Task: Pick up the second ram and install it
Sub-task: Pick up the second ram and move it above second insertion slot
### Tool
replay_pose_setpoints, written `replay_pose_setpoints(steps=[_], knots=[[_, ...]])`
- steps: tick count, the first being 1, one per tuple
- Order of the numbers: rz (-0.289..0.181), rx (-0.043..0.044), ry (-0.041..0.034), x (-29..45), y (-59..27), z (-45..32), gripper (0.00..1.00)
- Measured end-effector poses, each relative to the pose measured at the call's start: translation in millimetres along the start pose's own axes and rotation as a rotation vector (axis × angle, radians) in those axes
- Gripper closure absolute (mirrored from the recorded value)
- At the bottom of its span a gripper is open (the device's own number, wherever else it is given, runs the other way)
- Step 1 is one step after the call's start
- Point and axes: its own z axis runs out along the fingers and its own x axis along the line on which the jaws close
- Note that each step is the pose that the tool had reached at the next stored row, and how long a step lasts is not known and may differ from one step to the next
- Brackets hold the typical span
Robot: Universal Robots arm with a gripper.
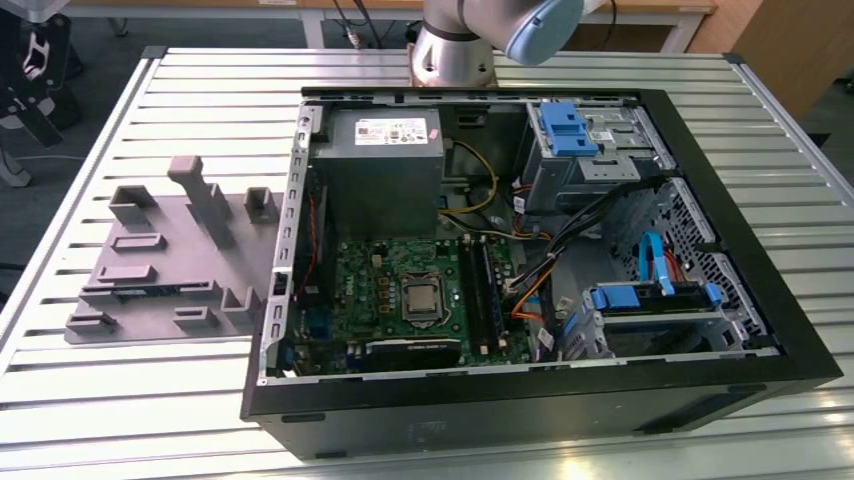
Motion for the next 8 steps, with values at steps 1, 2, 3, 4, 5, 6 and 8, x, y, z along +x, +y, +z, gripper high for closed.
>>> replay_pose_setpoints(steps=[1,2,3,4,5,6,8], knots=[[-0.009,-0.0001,0.0002,0.0,0.0,0.0,0.89],[-0.018,-0.0001,0.0005,0.0,0.0,0.0,0.89],[-0.027,-0.0002,0.0008,0.0,0.0,0.0,0.89],[-0.036,-0.0002,0.0009,0.0,0.0,0.0,0.89],[-0.045,-0.0002,0.0012,0.0,0.0,0.0,0.89],[-0.054,-0.0003,0.0014,0.0,0.0,0.0,0.89],[-0.073,-0.0005,0.0020,0.0,0.0,0.0,0.89]])
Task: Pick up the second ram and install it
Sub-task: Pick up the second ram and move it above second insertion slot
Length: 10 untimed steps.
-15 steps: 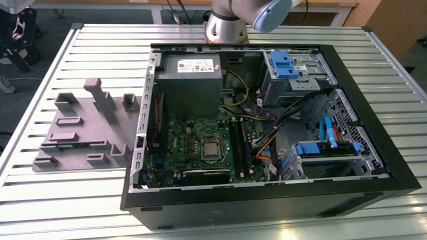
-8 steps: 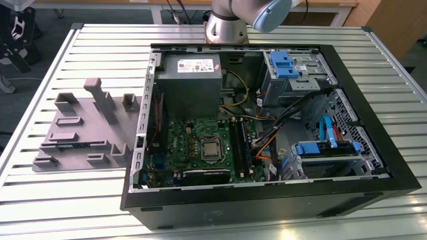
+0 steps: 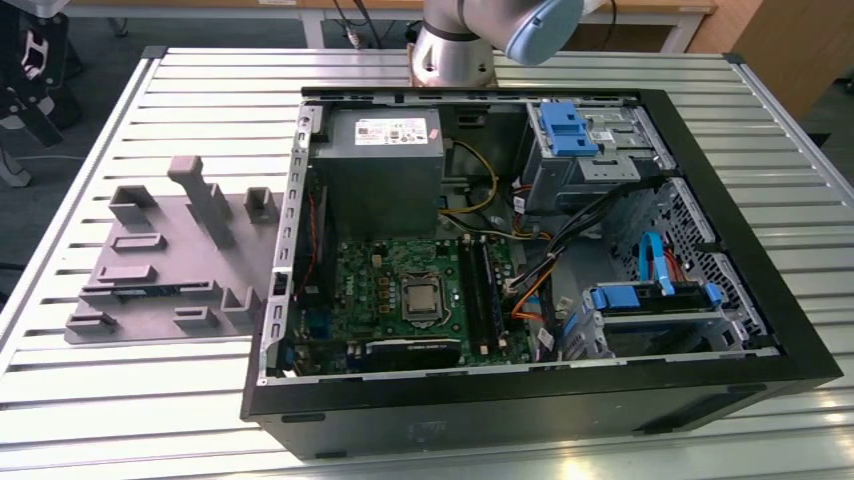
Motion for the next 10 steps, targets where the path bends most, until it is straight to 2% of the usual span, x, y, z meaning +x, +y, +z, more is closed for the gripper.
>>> replay_pose_setpoints(steps=[10], knots=[[-0.089,-0.0005,0.0023,0.0,0.0,0.0,0.89]])
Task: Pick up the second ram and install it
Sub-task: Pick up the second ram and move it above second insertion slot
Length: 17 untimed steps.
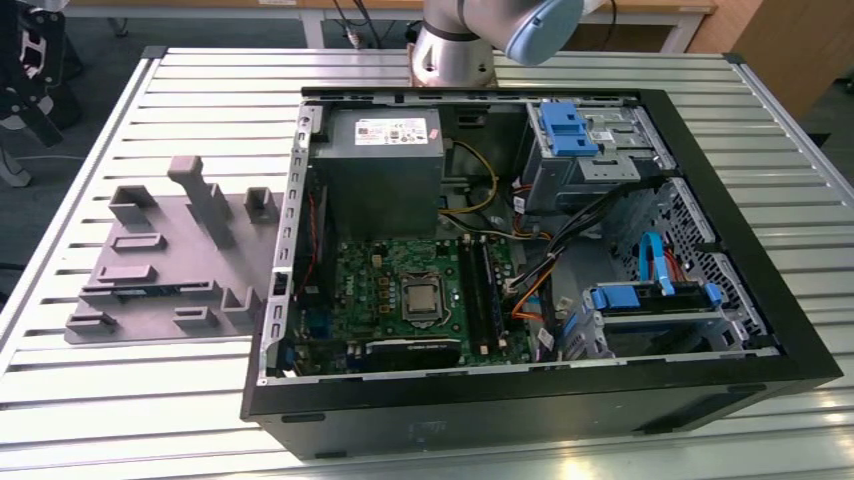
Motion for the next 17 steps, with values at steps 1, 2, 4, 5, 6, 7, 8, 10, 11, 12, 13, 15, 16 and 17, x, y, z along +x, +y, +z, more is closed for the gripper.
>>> replay_pose_setpoints(steps=[1,2,4,5,6,7,8,10,11,12,13,15,16,17], knots=[[-0.010,-0.0001,0.0003,0.0,0.0,0.0,0.89],[-0.019,-0.0001,0.0005,0.0,0.0,0.0,0.89],[-0.037,-0.0003,0.0010,0.0,0.0,0.0,0.89],[-0.046,-0.0003,0.0012,0.0,0.0,0.0,0.89],[-0.056,-0.0004,0.0015,0.0,0.0,0.0,0.89],[-0.065,-0.0004,0.0017,0.0,0.0,0.0,0.89],[-0.075,-0.0005,0.0020,0.0,0.0,0.0,0.89],[-0.093,-0.0006,0.0025,0.0,0.0,0.0,0.89],[-0.103,-0.0006,0.0027,0.0,0.0,0.0,0.89],[-0.112,-0.0007,0.0029,0.0,0.0,0.0,0.89],[-0.122,-0.0007,0.0032,0.0,0.0,0.0,0.89],[-0.141,-0.0009,0.0038,0.0,0.0,0.0,0.89],[-0.151,-0.0009,0.0040,0.0,0.0,0.0,0.89],[-0.161,-0.0009,0.0042,0.0,0.0,0.0,0.89]])
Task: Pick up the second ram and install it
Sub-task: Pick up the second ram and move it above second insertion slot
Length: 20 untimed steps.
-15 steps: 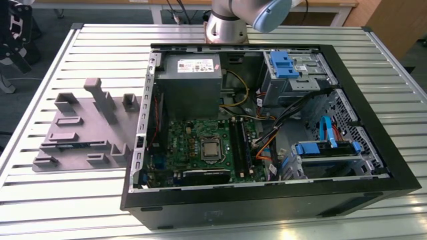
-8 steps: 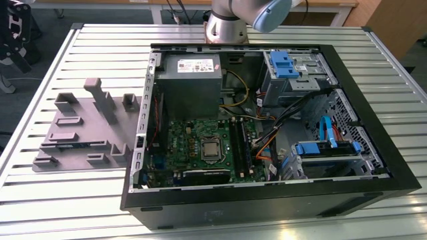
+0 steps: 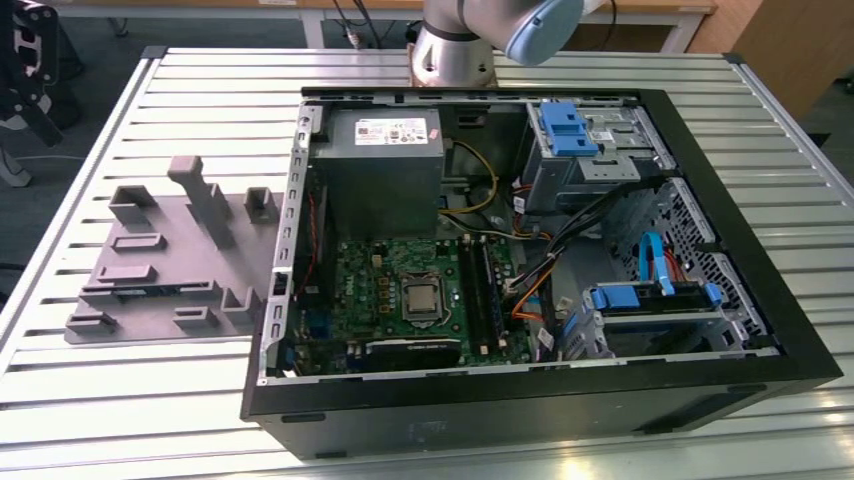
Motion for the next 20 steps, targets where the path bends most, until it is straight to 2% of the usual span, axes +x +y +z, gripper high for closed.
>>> replay_pose_setpoints(steps=[5,6,20], knots=[[-0.051,-0.0003,0.0014,0.0,0.0,0.0,0.89],[-0.115,-0.0007,0.0031,0.0,0.0,0.0,0.89],[-0.256,-0.0016,0.0068,0.0,0.1,0.0,0.89]])
